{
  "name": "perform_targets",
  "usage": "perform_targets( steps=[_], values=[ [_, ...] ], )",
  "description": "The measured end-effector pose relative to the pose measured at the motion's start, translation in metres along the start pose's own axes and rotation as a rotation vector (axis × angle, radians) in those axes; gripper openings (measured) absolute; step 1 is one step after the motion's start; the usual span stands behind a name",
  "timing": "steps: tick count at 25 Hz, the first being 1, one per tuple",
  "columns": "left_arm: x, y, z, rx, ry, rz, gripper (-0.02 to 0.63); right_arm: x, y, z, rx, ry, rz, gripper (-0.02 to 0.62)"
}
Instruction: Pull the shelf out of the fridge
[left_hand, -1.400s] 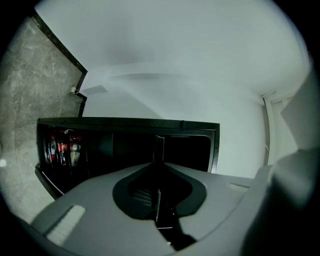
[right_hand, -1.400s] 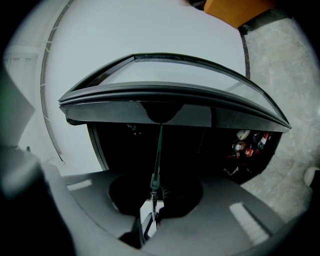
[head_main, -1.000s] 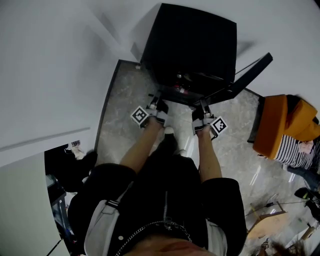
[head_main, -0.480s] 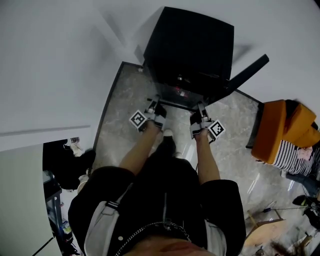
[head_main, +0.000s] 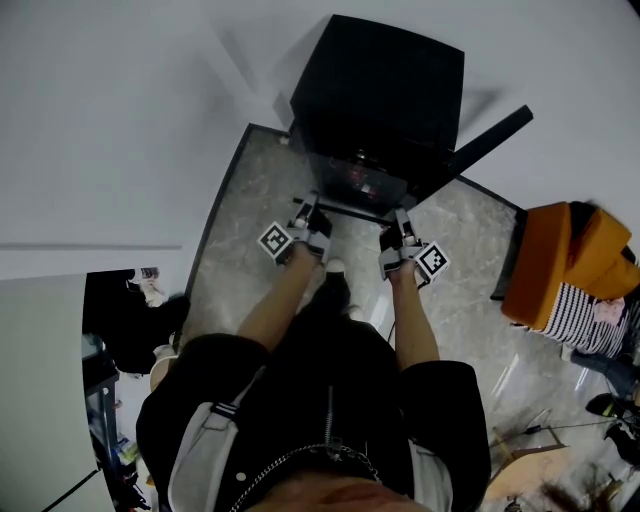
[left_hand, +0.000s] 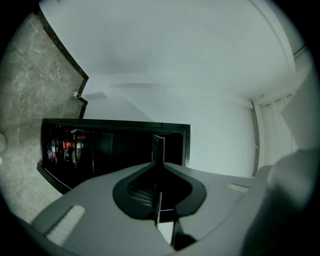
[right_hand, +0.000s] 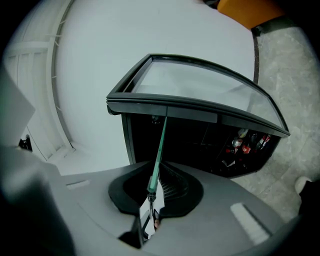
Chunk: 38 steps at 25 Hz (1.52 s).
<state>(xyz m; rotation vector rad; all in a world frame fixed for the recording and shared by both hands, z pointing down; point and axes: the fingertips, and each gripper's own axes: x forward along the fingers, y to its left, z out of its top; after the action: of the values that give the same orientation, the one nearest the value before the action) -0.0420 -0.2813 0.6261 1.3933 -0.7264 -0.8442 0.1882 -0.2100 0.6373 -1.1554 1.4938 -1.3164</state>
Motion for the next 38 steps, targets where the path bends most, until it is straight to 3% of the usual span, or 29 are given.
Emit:
perform_targets(
  steps=[14, 38],
  values=[
    [-0.046, -0.026, -0.009, 0.021, -0.006, -0.045, 0.023, -0.035, 0.026, -0.023, -0.036, 0.015, 0.052, 0.026],
    [-0.139, -0.042, -0.037, 0.029, 0.015, -0.059, 0.025, -0.121, 0.050, -0.068, -0.089, 0.010, 0.067, 0.032]
  ],
)
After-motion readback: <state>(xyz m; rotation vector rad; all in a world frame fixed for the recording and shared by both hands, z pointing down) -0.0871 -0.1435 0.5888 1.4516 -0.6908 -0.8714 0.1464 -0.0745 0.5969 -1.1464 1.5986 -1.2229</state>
